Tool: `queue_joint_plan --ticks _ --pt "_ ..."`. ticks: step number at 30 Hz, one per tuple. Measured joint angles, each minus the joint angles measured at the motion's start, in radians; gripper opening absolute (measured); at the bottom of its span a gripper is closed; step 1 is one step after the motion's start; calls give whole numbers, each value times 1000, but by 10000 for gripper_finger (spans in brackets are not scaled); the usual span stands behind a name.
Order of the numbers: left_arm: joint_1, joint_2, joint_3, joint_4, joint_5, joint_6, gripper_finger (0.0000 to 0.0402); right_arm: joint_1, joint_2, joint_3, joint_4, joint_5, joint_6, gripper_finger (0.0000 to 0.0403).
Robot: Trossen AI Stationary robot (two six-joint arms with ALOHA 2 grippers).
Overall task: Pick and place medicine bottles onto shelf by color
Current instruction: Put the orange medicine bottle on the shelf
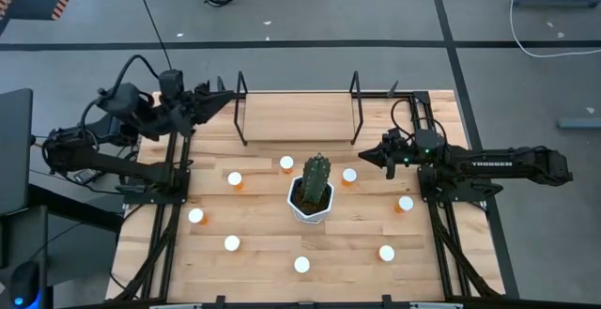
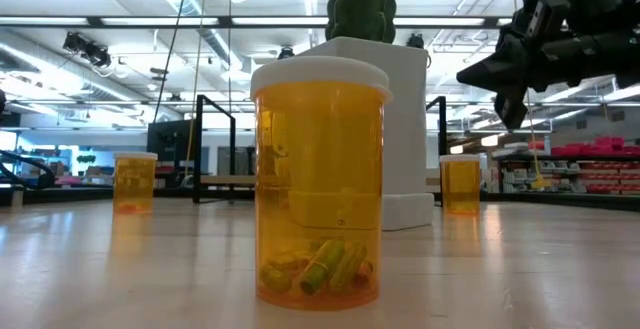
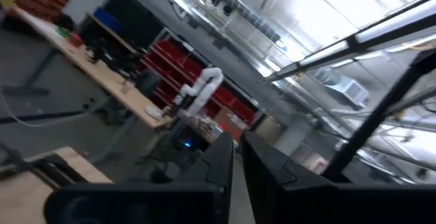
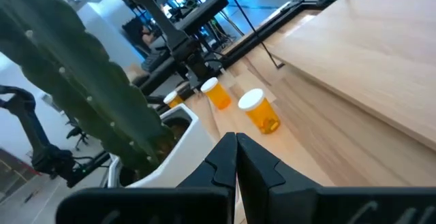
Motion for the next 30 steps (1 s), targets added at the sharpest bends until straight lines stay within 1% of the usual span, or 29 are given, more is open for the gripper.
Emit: queue_joint_plan --ticks 3,6,8,11,14,16,18,21,22,23,26,28,30 --pt "0 1 0 -4 -10 101 50 0 0 5 3 -1 19 15" --pt "0 0 0 -5 -39 259 52 0 0 5 0 -4 114 15" --pt "0 0 0 -8 -61 281 51 0 0 5 0 -4 165 15" --pt "0 10 0 -23 -66 288 52 0 0 5 0 -4 271 15" --pt "-2 21 0 -118 -65 297 65 0 0 5 0 14 346 15" --pt "-3 32 -1 -205 -62 265 86 0 0 5 2 42 392 15" --pt "-3 34 -2 -295 -62 235 115 0 0 5 9 57 474 16" --pt "-3 39 -2 -397 -64 217 168 0 0 21 4 60 699 16" --pt "-3 41 -2 -435 -64 216 185 0 0 34 5 61 742 16" --pt "-3 44 -2 -476 -63 214 202 0 0 49 6 64 753 16" --pt "-2 57 -2 -591 -35 191 249 2 0 113 6 68 690 16" --pt "-2 69 -2 -665 -10 199 272 0 1 160 -2 82 637 17" --pt "-2 84 -2 -765 -6 194 285 -4 2 202 -19 93 547 17"
